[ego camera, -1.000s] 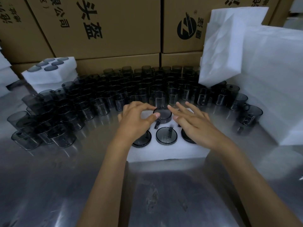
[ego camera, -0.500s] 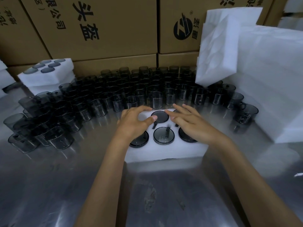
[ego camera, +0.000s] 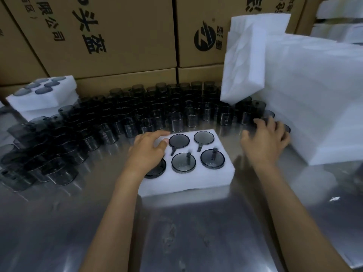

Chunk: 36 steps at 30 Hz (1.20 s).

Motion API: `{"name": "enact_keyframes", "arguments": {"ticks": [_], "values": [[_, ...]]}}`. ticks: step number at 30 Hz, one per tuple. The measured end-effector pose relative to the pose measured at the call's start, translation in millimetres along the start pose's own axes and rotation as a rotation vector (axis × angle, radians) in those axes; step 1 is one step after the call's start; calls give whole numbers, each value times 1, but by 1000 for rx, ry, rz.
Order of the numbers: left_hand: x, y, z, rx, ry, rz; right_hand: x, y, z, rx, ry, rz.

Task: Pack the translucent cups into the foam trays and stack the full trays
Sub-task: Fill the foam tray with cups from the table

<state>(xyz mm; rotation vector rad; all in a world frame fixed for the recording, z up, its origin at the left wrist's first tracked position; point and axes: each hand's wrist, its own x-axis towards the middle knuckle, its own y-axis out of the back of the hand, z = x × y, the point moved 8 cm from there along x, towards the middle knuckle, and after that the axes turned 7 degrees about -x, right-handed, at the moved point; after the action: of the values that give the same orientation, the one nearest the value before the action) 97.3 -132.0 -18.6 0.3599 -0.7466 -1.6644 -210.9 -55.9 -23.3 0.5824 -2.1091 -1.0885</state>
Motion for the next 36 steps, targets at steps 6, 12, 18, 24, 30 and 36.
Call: {"name": "enact_keyframes", "arguments": {"ticks": [6,12,18,24,30,36], "values": [[1,-1,-2,10,12,0,2,-4,7,18,-38,-49],[1,-2,-4,36,4,-8,-5,-2,-22,119,138,10],[2,16,-14,-440,107,112,6,-15,-6,201,126,-88],[-4,34,-52,-828,391,270,18,-27,13,331,51,-61],[-5,31,-62,-907,465,220,19,-27,15,586,13,-78],[-5,34,-54,-920,397,165,-9,32,-48,914,101,-9]]}}
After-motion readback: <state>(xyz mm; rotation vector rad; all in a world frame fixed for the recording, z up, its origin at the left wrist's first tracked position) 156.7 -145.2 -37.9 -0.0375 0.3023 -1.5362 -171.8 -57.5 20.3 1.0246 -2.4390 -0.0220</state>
